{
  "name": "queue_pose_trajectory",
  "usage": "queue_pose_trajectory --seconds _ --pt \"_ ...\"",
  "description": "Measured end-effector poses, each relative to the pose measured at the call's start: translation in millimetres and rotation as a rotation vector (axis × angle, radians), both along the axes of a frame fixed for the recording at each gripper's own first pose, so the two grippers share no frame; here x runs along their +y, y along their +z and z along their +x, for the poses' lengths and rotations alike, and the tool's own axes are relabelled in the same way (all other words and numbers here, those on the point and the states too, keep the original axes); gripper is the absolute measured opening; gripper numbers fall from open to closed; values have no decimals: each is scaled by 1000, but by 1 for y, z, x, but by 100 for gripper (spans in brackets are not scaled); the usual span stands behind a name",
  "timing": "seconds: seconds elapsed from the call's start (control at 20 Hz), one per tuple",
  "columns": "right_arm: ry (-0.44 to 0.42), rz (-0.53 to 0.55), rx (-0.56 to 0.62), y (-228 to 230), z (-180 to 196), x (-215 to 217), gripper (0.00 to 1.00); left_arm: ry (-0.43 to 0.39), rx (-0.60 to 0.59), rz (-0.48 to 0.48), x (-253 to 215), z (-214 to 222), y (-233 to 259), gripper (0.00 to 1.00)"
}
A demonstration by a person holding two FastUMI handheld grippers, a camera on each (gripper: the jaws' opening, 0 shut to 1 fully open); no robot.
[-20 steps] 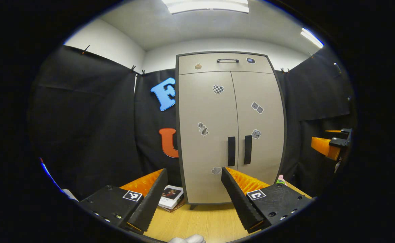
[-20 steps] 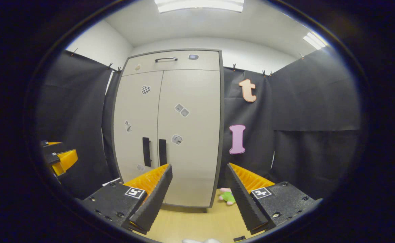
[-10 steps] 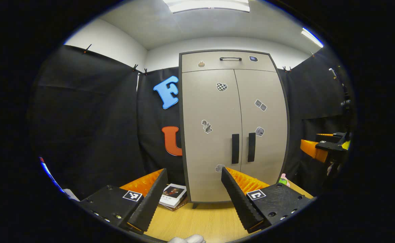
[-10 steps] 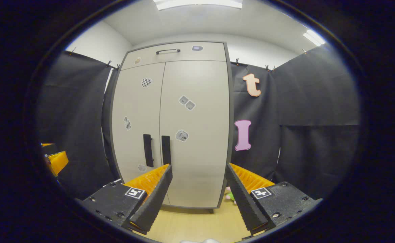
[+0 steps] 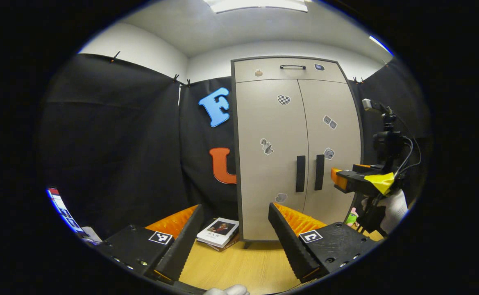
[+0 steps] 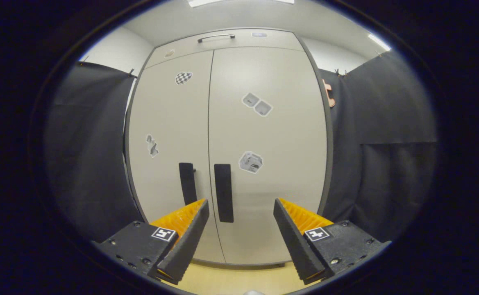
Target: Open the right door of the double-door shoe cabinet with the right hand, and open the left door with the left hand.
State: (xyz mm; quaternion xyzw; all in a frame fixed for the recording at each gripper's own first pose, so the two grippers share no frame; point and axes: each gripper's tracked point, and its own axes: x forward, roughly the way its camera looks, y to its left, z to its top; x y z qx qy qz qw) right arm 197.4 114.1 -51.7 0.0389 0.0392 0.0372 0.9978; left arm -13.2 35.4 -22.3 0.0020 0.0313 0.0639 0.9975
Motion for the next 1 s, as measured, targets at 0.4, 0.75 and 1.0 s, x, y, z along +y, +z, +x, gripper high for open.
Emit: queue_pose_trajectory --seconds 0.4,0.75,1.0 --pt "-16 -9 43 -14 71 20 92 55 25 3 10 -3 -5 96" --pt "-27 4 106 -31 97 29 69 84 38 1 19 -1 -7 96" --pt "-47 5 94 -30 98 30 43 87 37 -8 27 -1 -8 96"
